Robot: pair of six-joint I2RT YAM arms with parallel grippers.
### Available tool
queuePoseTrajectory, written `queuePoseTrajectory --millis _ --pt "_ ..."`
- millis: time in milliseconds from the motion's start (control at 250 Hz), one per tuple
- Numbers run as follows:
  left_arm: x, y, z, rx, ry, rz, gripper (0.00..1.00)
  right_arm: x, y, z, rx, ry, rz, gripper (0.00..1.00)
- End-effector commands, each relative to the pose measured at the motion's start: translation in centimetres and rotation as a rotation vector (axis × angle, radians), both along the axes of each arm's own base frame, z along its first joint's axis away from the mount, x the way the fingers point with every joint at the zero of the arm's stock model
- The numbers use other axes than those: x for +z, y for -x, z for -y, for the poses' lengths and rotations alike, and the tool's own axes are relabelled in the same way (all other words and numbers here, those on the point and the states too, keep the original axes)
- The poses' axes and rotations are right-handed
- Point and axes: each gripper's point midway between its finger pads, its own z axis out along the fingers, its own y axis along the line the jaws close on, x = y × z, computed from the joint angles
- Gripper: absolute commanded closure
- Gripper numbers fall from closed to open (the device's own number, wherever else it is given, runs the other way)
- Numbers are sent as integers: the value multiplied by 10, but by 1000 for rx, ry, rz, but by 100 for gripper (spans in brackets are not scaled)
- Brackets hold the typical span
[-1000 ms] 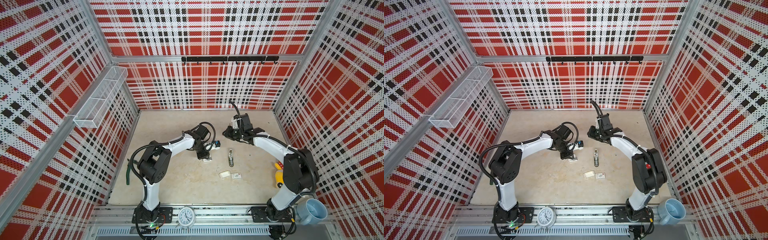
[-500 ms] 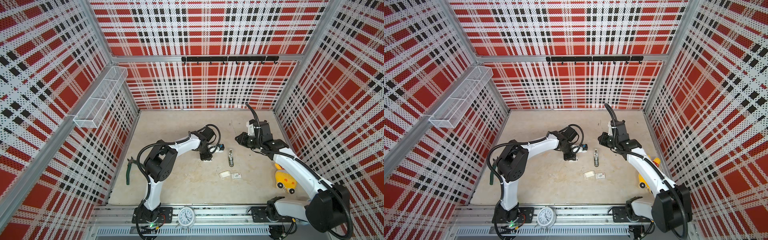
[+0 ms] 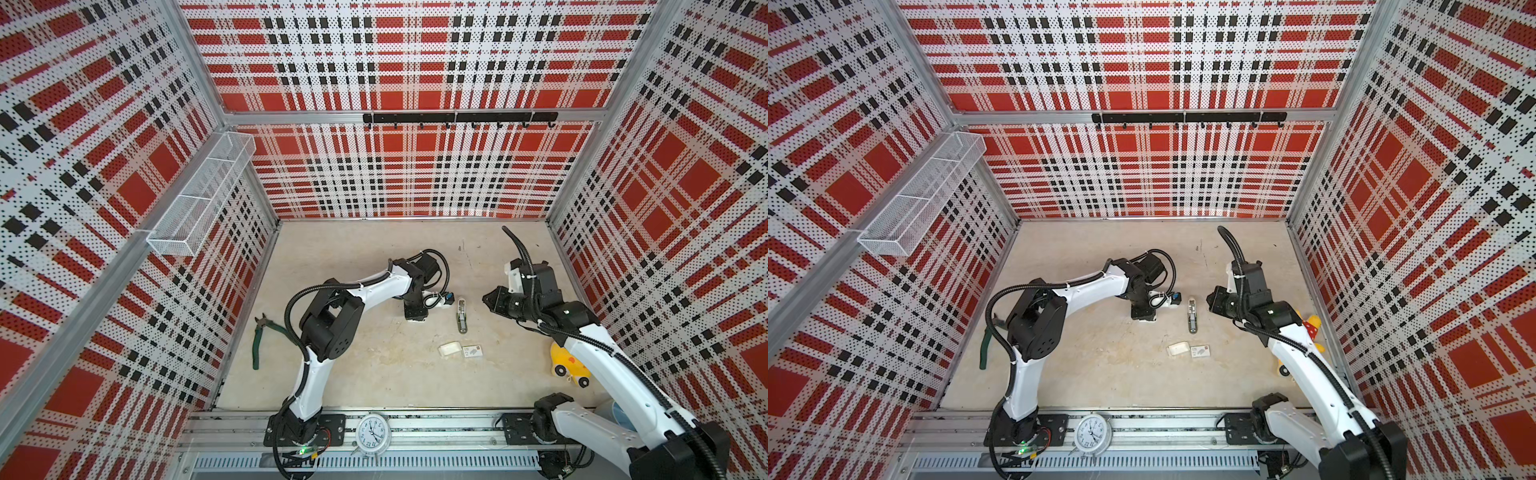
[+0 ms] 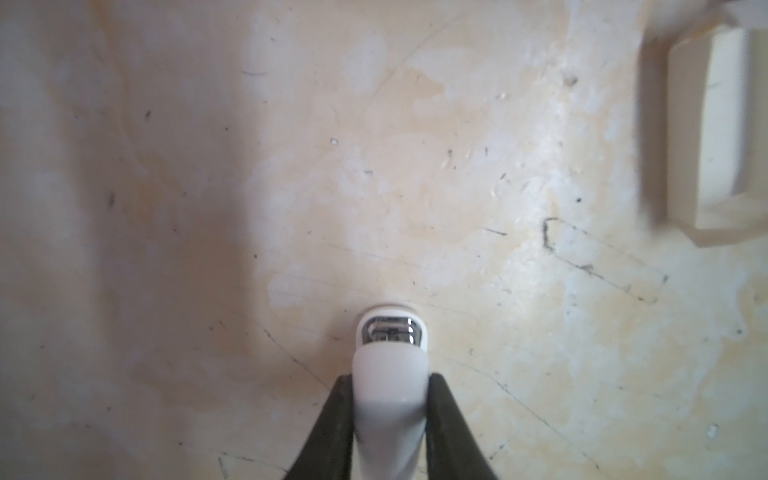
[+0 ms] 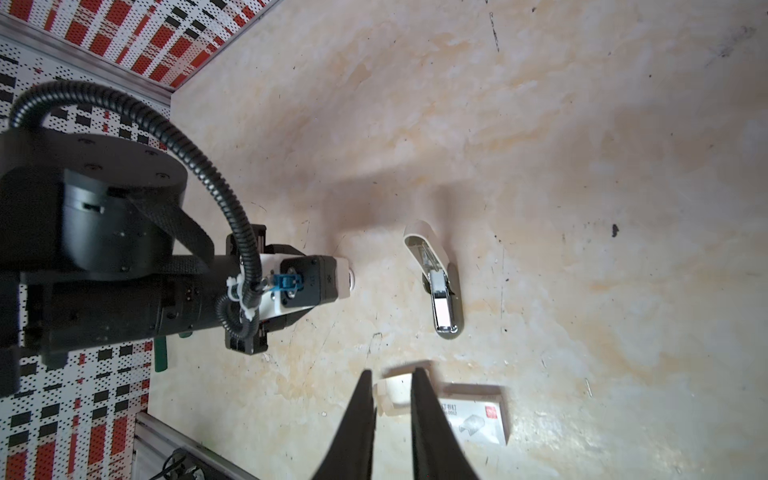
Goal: Load the staples into the stapler
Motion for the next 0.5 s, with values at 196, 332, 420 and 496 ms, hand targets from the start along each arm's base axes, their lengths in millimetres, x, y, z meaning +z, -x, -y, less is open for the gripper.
queuePoseTrajectory --millis 196,332,420,496 --pt "-58 25 -23 -70 -204 -102 90 -15 23 5 38 28 -27 82" --pt "-54 24 -21 -55 -199 -107 87 -14 24 6 42 36 -19 82" --pt "-48 23 -22 -45 -196 -94 84 -14 24 7 43 43 -16 81" --pt "-41 21 -24 -36 -193 -77 79 -14 24 7 44 43 -10 80"
